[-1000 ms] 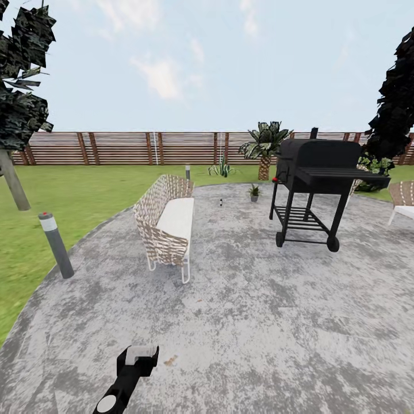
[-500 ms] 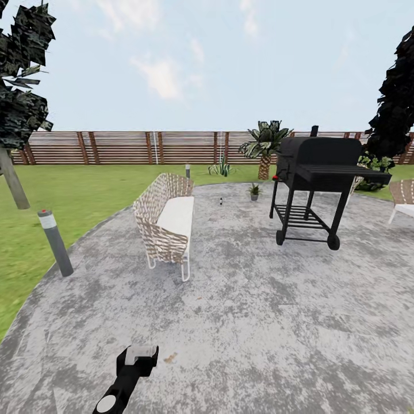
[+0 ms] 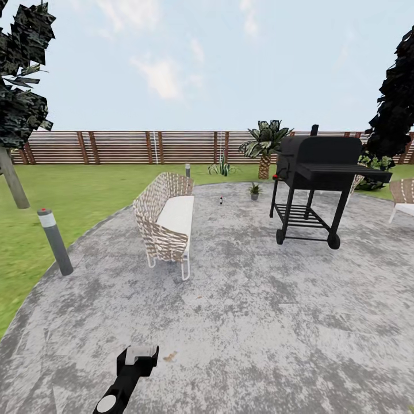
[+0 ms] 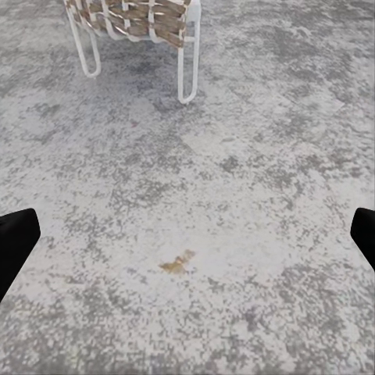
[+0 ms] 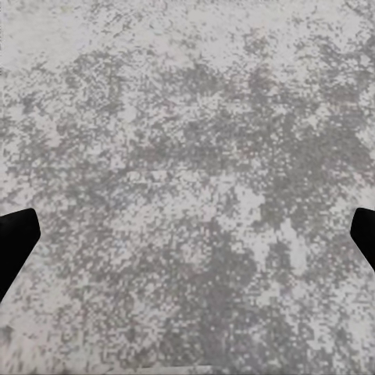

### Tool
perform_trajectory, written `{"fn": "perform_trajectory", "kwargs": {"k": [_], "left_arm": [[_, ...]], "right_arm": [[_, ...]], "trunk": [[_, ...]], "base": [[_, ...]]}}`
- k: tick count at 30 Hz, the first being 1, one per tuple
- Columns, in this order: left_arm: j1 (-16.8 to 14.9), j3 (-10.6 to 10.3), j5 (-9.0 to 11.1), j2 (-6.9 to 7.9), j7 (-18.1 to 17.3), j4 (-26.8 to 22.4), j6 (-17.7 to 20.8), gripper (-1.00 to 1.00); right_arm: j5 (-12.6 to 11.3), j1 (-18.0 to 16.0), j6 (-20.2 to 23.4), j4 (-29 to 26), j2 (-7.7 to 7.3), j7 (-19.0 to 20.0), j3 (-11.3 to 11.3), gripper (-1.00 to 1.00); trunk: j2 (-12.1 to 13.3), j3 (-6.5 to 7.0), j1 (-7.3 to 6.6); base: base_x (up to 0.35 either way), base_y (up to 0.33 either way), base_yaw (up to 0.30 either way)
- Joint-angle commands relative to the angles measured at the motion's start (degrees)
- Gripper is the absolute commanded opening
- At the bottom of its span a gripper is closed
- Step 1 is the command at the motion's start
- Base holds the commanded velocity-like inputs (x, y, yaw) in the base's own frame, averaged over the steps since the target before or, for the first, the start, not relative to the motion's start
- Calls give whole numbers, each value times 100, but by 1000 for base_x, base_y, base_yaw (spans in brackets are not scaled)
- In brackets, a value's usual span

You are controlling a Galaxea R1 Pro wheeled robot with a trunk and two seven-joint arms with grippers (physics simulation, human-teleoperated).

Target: Pick up the pesticide atomizer in the garden and spray insectifuge to fully cover both potted plants in the garden.

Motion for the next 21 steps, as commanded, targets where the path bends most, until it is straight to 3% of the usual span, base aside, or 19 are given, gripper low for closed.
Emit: {"fn": "perform_trajectory", "kwargs": {"k": [1,21], "left_arm": [[-4,-1,-5,-1,-1,4,-16,100],[-5,-1,-5,-1,-5,10,-14,100]], "right_arm": [[-3,1,12,-9,-1,-3,-2,100],[10,2,12,17,3,-17,-2,100]], "trunk": [[-44,-24,22],[-846,-383,462]], "base": [[0,0,0],[0,0,0]]}}
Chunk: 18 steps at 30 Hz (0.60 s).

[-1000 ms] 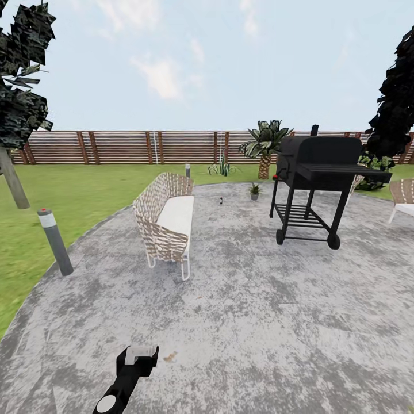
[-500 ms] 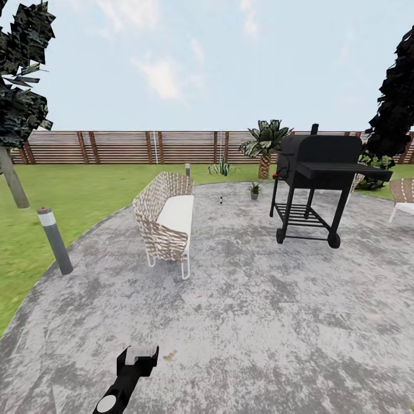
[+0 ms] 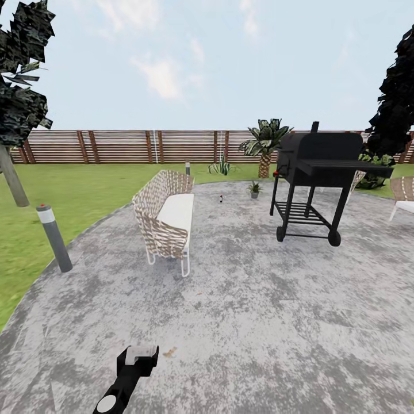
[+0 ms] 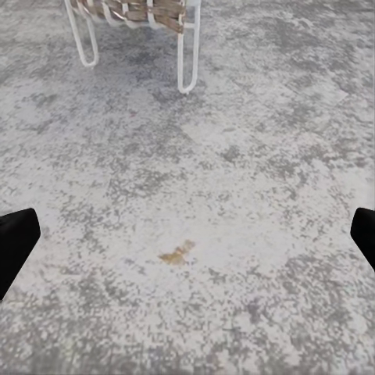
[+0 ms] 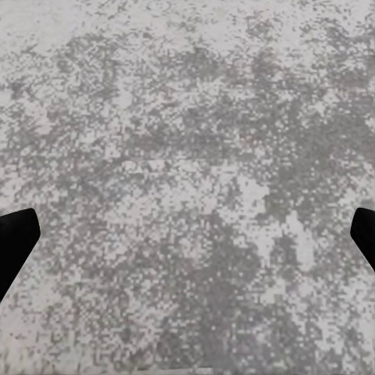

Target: Pick up the pesticide atomizer in the garden and spray insectifuge to fully cover both potted plants in the garden.

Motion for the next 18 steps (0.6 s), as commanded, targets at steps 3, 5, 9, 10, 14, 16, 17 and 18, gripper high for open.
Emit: {"fn": "perform_trajectory", "kwargs": {"k": [3,5,9,10,14,16,17,18], "left_arm": [[-3,-1,-5,0,-2,3,-20,100],[-3,-1,-5,0,-1,3,-20,100],[-2,-1,-5,0,-3,3,-20,100],[-2,-1,-5,1,-3,3,-19,100],[-2,-1,-5,0,-2,3,-19,100],[-2,-1,-5,0,-3,3,-19,100],[-2,-1,-5,0,-1,3,-20,100],[-2,-1,-5,0,0,3,-20,100]], "right_arm": [[-5,1,12,-6,2,-3,-2,100],[-8,1,12,-7,1,-6,-2,100],[-27,1,12,-8,-4,13,-8,100],[-29,1,12,-8,-4,18,-9,100],[-31,1,12,-2,3,14,-7,100],[-31,1,12,-1,3,11,-4,100],[-31,1,12,0,3,10,-3,100],[-31,1,12,1,2,10,-3,100]], "trunk": [[-124,-59,66],[-204,-95,110],[-365,-167,198],[-405,-185,220],[-565,-257,308],[-646,-293,352],[-686,-311,374],[-726,-329,396]], "base": [[0,0,0],[0,0,0],[0,0,0],[0,0,0],[0,0,0],[0,0,0],[0,0,0],[0,0,0]]}}
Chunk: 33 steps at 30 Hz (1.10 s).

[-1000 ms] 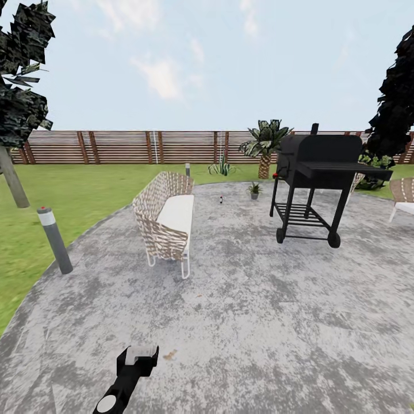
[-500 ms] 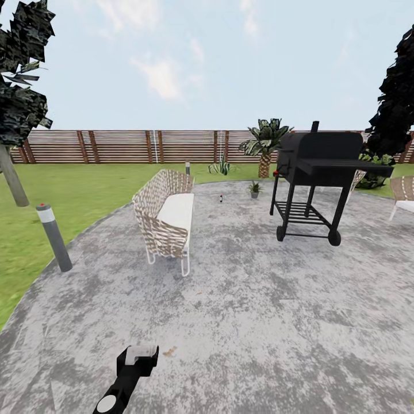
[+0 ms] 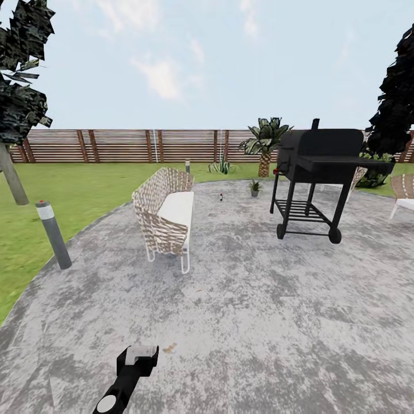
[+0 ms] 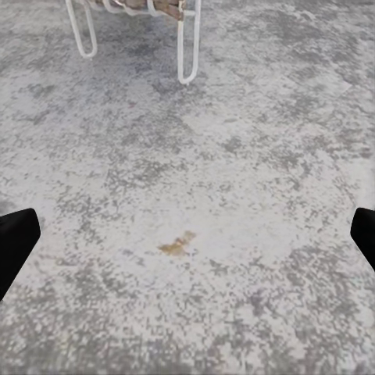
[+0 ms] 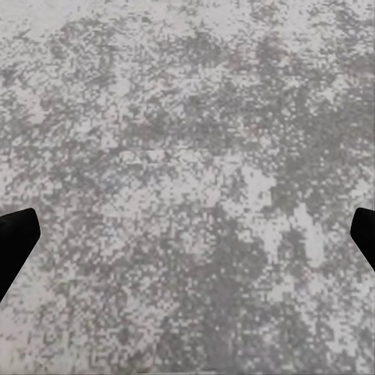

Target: Pick up the pesticide atomizer in the garden and spray insectifuge to fully cover both potted plants in the garden.

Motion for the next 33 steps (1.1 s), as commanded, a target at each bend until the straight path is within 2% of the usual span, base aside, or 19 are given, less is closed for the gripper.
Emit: {"fn": "perform_trajectory", "kwargs": {"k": [1,33], "left_arm": [[-3,-1,-5,0,-4,3,-18,100],[-3,-1,-5,1,-4,3,-19,100]], "right_arm": [[-7,1,12,-6,-1,2,-2,100],[-8,1,12,-19,-5,1,-3,100]], "trunk": [[-44,-23,22],[-1327,-598,725]], "base": [[0,0,0],[0,0,0]]}}
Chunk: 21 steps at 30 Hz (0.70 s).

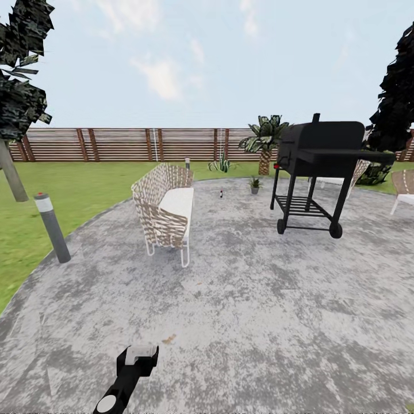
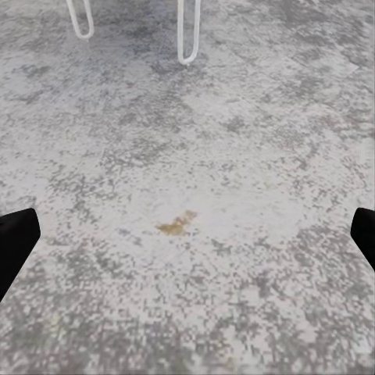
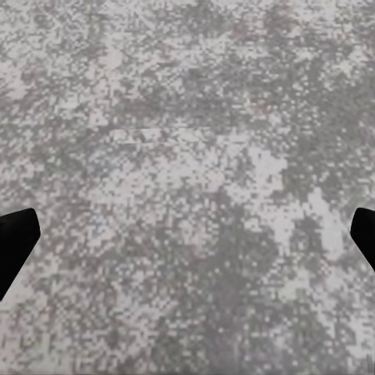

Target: Pick up the pesticide atomizer in the garden and spray insectifuge to fully cover both potted plants in the garden.

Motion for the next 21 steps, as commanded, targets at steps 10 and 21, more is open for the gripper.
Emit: {"fn": "perform_trajectory", "kwargs": {"k": [10,21], "left_arm": [[-3,-1,-5,-1,-1,3,-17,100],[-3,-1,-5,6,-4,3,-14,100]], "right_arm": [[-4,1,10,-9,4,-19,0,100],[2,1,3,17,-1,-22,-8,100]], "trunk": [[-405,-185,219],[-846,-383,461]], "base": [[0,0,0],[0,0,0]]}}
